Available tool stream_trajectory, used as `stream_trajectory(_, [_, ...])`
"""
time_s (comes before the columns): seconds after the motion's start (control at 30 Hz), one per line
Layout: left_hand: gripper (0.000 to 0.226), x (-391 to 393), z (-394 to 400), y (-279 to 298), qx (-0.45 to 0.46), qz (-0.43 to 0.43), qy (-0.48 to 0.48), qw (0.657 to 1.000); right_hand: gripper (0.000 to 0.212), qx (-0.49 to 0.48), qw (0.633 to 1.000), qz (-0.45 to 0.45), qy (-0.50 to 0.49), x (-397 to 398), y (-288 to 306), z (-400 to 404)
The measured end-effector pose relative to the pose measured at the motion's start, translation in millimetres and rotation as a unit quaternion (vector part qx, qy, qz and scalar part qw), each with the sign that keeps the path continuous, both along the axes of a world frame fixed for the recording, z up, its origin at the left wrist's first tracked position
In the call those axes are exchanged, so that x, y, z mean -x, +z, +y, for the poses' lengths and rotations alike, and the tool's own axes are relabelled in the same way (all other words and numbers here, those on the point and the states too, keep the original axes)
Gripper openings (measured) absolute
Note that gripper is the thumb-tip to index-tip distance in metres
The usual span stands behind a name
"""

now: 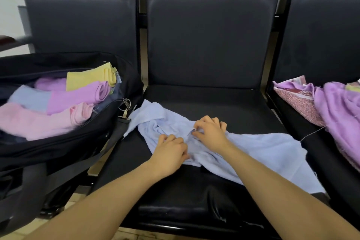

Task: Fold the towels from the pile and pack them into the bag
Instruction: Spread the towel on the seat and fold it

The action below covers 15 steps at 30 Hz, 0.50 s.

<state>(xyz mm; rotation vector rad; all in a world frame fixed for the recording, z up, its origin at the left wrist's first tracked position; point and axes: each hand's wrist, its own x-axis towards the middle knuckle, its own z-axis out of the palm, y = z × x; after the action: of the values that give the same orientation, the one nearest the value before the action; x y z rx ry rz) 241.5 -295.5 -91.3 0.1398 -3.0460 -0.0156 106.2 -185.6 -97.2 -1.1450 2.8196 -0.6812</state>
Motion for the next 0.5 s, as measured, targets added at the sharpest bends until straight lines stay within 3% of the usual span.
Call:
stream_trajectory(0.1, [0.014, -1.1, -7.8, -0.7, -0.012, 0.098, -0.029, 0.995, 0.015, 0.047, 0.997, -0.066, 0.021, 2.8, 16.6, 11.1])
stream_trajectory(0.2, [0.045, -3.5, -21.0, 17.8, -0.056, 0.134, 0.01, 0.989, 0.017, 0.103, 0.989, -0.099, 0.034, 2.0, 30.0, 26.2])
stream_trajectory(0.27, [0.045, -5.6, -28.1, 32.0, -0.088, 0.164, 0.035, 0.982, 0.014, 0.187, 0.973, -0.136, 0.022, -1.6, 37.0, 32.8])
stream_trajectory(0.43, [0.011, -17.6, -32.9, 56.9, -0.319, 0.229, 0.118, 0.912, 0.012, 0.321, 0.927, -0.193, 0.012, -24.9, 73.0, 36.4])
stream_trajectory(0.5, [0.009, -22.4, -31.5, 70.5, -0.373, 0.243, 0.142, 0.884, 0.014, 0.351, 0.914, -0.202, -0.014, -31.5, 87.1, 39.7])
